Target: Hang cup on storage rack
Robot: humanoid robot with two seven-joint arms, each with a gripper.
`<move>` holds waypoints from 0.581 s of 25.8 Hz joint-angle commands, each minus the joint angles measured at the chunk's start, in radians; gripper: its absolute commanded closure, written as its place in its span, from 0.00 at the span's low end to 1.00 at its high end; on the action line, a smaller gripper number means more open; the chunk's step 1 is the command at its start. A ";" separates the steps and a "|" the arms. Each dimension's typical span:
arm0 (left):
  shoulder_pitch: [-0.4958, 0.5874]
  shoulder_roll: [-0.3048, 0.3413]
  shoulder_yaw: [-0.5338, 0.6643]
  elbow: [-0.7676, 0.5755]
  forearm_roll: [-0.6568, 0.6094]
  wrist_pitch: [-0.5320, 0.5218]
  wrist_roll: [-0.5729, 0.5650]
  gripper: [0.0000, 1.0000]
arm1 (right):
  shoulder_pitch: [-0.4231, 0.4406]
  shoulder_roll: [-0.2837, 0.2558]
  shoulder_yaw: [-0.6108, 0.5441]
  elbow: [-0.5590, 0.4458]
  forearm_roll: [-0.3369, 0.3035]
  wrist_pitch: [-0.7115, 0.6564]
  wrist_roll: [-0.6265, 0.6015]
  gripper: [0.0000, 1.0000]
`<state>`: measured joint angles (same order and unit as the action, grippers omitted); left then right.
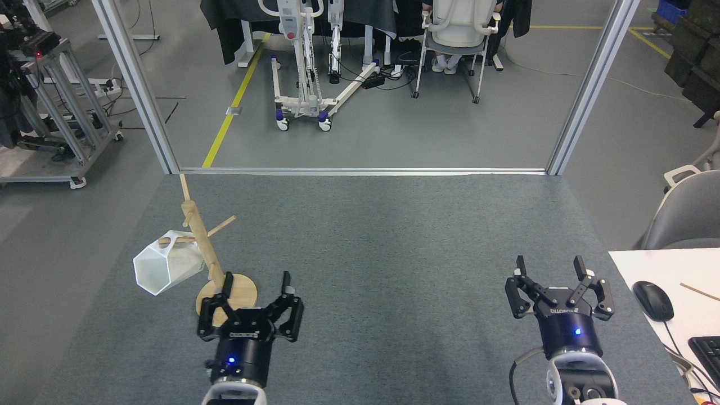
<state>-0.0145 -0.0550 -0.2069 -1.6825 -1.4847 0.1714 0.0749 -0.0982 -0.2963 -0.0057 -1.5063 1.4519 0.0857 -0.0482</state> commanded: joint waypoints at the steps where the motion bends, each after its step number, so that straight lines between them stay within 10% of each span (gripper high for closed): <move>1: -0.042 -0.071 -0.038 0.087 0.006 -0.027 -0.099 0.01 | 0.081 -0.018 -0.002 -0.075 -0.005 0.019 0.004 0.01; 9: -0.110 -0.077 -0.045 0.172 0.006 -0.006 -0.102 0.01 | 0.084 -0.024 0.004 -0.057 -0.160 0.045 0.016 0.00; 15: -0.133 -0.077 -0.046 0.176 0.004 -0.007 -0.102 0.01 | 0.080 -0.017 0.001 -0.051 -0.163 0.040 0.008 0.00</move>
<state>-0.1343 -0.1315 -0.2517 -1.5108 -1.4799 0.1650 -0.0277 -0.0151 -0.3174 -0.0032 -1.5588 1.2944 0.1295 -0.0281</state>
